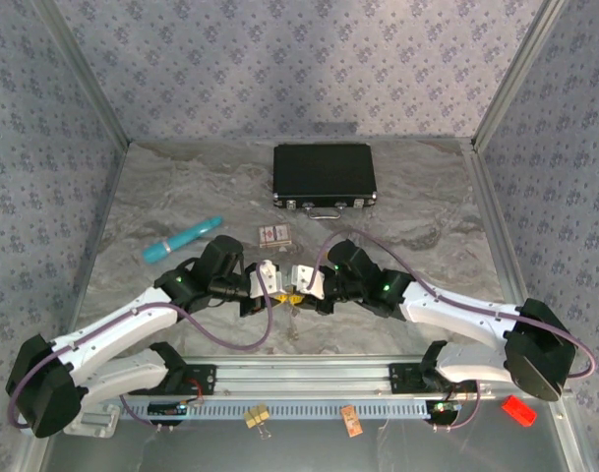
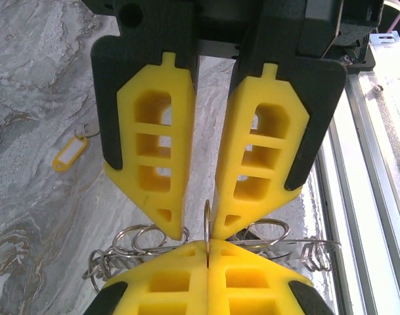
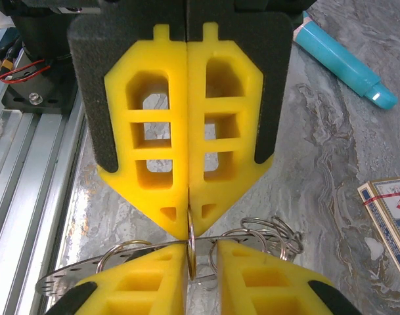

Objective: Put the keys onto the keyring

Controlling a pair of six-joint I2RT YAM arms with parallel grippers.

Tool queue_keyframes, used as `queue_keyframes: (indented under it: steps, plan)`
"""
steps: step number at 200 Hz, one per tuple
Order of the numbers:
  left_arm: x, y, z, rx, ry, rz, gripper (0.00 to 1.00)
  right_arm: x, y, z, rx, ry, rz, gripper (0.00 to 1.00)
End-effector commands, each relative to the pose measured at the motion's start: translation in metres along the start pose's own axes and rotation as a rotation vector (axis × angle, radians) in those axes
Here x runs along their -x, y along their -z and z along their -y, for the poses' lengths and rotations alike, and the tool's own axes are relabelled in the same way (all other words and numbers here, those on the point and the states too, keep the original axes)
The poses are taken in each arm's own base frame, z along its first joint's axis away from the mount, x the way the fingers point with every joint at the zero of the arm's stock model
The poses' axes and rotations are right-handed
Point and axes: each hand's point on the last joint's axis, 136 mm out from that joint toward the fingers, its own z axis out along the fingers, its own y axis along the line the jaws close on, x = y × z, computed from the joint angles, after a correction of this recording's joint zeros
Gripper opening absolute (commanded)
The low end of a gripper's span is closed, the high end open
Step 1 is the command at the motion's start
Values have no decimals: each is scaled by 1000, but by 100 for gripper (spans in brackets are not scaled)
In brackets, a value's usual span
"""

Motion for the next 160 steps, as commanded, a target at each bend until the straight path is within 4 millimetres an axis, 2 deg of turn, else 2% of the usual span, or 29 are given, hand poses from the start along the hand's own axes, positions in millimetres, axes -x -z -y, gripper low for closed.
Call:
queue_keyframes:
  steps: [1, 26, 43, 52, 67, 90, 160]
  plan:
    - [16, 2, 4, -39, -35, 37, 0, 20, 2, 3, -6, 5, 76, 16]
    - [16, 1, 5, -46, -29, 31, 0, 21, 2, 0, 6, -3, 89, 0]
    - [15, 1, 4, -40, -18, 23, 0, 20, 2, 0, 16, -11, 98, 0]
    - [14, 1, 3, -33, -8, 22, 6, 20, 3, -1, 21, -21, 108, 0]
    - [13, 2, -2, -2, 30, 38, 23, 22, 6, 0, 24, -36, 137, 0]
    - [17, 5, -6, 47, 79, 119, 33, 25, 12, 1, 34, -56, 178, 0]
    - [23, 16, -12, 162, 150, 333, 33, 29, 25, 2, 50, -86, 248, 0]
